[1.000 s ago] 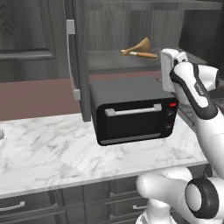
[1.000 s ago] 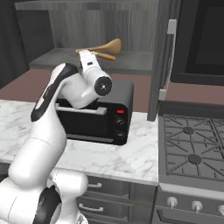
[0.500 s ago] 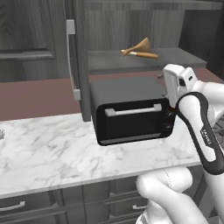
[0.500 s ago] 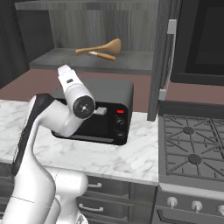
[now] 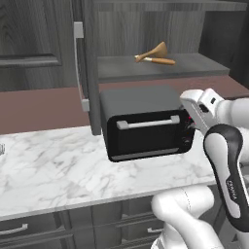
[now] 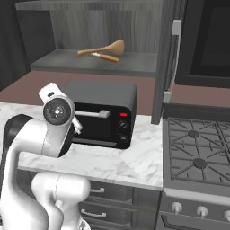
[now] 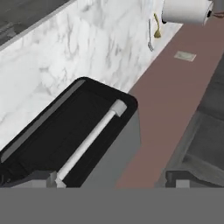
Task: Organize the utensils by type. Pick up the wooden spoons from the counter and place them in the open cabinet. Then pick up the metallic utensils from the counter and place them in the open drawer.
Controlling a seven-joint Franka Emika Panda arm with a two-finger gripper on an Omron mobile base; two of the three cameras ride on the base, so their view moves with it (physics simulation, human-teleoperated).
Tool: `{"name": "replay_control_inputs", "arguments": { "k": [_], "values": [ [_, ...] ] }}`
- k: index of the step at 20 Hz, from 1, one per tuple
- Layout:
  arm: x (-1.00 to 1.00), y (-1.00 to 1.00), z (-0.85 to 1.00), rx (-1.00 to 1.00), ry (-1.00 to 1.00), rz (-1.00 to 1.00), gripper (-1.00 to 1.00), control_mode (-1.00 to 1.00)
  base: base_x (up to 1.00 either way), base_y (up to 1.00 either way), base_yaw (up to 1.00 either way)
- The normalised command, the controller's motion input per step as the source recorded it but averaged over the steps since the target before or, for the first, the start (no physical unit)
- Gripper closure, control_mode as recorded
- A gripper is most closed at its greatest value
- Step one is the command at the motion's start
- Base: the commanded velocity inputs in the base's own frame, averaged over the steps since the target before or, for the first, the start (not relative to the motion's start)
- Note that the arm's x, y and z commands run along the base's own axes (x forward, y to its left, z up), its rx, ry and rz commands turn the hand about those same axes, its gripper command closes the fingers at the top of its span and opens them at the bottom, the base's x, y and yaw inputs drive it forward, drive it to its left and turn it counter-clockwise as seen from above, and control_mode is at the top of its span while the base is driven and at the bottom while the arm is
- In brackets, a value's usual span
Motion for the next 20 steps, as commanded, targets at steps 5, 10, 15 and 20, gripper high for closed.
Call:
{"name": "replay_control_inputs", "arguments": {
  "k": [5, 10, 15, 20],
  "values": [
    [-0.30, 0.00, -0.20, -0.41, 0.44, 0.00, -1.00, -1.00, 0.00, 0.00, 0.00],
    [-0.21, 0.00, -0.38, -0.38, 0.49, 0.00, -1.00, -1.00, 0.00, 0.00, 0.00],
    [-0.28, 0.00, -0.70, -0.17, 0.19, 0.00, -1.00, -1.00, 0.00, 0.00, 0.00],
    [-0.46, 0.00, -0.85, -0.01, -0.05, -0.01, -1.00, -1.00, 0.00, 0.00, 0.00]
  ]
}}
